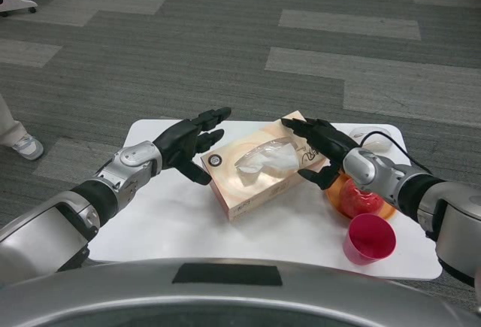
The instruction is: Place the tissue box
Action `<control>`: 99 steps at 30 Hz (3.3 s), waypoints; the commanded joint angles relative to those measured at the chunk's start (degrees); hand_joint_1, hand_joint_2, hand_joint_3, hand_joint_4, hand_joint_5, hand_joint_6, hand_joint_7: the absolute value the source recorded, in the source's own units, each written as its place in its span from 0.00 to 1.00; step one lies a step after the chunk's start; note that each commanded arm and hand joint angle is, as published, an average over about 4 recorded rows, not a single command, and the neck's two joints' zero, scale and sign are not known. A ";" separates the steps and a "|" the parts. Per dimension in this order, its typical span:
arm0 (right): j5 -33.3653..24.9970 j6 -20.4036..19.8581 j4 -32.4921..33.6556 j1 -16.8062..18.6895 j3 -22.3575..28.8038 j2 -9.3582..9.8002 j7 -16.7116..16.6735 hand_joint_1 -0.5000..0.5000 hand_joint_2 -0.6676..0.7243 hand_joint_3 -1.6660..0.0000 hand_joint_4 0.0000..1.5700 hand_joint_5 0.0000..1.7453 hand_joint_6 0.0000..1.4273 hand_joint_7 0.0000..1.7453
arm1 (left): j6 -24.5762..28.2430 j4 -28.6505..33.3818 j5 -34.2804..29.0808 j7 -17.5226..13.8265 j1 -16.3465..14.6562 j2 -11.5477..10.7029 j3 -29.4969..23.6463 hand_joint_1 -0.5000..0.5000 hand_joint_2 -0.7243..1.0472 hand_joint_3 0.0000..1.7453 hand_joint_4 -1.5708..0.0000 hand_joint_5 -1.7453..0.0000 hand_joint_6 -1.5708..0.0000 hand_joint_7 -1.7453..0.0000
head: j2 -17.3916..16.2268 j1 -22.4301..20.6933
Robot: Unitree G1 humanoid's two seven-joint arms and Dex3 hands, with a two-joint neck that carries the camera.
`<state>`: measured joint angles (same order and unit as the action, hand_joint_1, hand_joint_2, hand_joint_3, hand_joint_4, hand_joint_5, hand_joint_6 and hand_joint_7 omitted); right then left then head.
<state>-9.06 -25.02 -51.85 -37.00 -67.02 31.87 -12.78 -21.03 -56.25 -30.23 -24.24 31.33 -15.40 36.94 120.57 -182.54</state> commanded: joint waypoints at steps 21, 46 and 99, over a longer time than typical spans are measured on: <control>0.09 -1.00 -0.01 0.44 3.48 -1.38 2.50 0.12 0.11 0.46 0.00 0.00 0.00 0.03 | -1.12 0.05 -0.71 0.25 1.36 -0.95 -3.10 1.00 1.00 0.15 1.00 1.00 1.00 1.00 | -0.35 -0.36; 0.25 -1.43 -0.03 2.46 9.39 -0.85 3.86 0.29 0.27 0.71 0.00 0.00 0.00 0.04 | -1.38 -0.61 -0.89 0.33 -0.15 -1.58 -7.26 1.00 1.00 0.15 1.00 1.00 1.00 1.00 | -0.58 -0.84; 0.44 -6.22 23.94 16.43 44.04 0.95 1.66 0.29 0.36 0.76 0.00 0.00 0.00 0.04 | -9.03 17.32 2.59 5.34 -1.76 5.38 -17.08 1.00 1.00 0.25 1.00 1.00 1.00 1.00 | 3.47 -0.77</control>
<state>-8.26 -30.34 -28.79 -21.05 -23.68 32.76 -10.61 -29.45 -39.74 -28.11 -19.23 29.74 -9.63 20.74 123.99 -183.44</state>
